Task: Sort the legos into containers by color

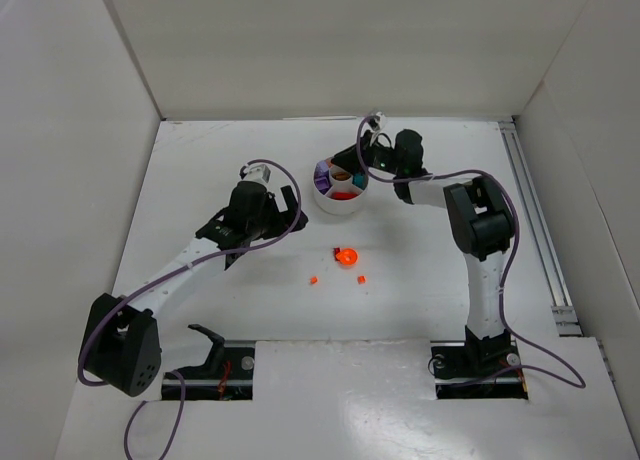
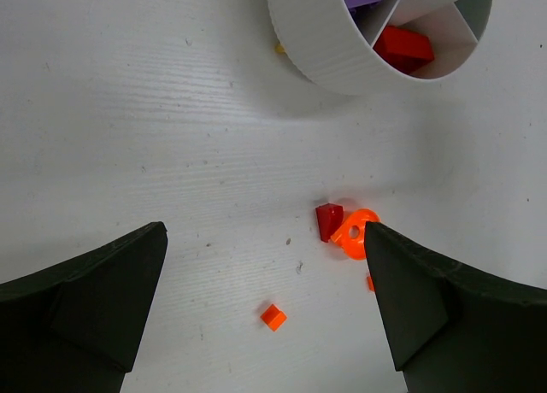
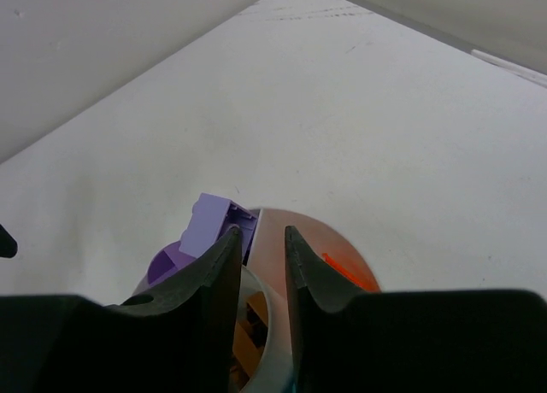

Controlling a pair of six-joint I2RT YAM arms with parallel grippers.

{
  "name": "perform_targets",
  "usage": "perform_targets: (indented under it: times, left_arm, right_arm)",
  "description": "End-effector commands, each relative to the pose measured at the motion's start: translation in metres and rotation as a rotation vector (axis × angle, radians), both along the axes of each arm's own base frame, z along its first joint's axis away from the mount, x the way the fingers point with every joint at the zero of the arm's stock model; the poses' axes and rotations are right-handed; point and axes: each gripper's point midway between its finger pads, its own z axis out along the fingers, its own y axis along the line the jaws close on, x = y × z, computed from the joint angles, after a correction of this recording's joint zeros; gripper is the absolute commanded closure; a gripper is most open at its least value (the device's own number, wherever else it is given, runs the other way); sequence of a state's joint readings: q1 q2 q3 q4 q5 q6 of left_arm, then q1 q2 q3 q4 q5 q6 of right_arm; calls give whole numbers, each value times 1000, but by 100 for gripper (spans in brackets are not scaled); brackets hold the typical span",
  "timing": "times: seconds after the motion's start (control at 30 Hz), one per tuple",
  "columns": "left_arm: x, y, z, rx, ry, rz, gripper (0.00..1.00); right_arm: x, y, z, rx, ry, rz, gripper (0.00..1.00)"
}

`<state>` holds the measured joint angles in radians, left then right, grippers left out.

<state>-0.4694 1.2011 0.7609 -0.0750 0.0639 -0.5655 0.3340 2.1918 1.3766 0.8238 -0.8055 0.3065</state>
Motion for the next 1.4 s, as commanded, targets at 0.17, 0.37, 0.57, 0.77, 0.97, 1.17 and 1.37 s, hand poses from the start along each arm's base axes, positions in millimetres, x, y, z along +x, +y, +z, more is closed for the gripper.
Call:
perform_targets:
  times: [0.17,0.37,0.57,0.77,0.97,1.17,1.37]
  left_arm:
    - [10,-10,27,-43,-71,-30,1]
    - [1,-11,20,-29,-42,-44,1]
    - [-26,-17,-9,10,58,-39,1]
    - [-50,-11,-27,-30,117,7,4]
    - [-71,-12,-40,-50,122,-15,1]
    - [-74,-14,-43,-54,129,-18,1]
    - [-74,-12,-45,-43,132,-10,1]
  right_arm:
    - [-12,-1,101,32,-303,48,62]
    - [-27,-21,135,-45,-422,19,58]
    - [-51,-57,102,-306,-357,-74,53]
    - [-116,-108,40,-570,-218,-198,41]
    - [-186,-104,-38,-608,-9,-129,35]
    - [-197,-71,-55,-512,22,-59,29]
    - [-204,-38,-74,-410,77,8,30]
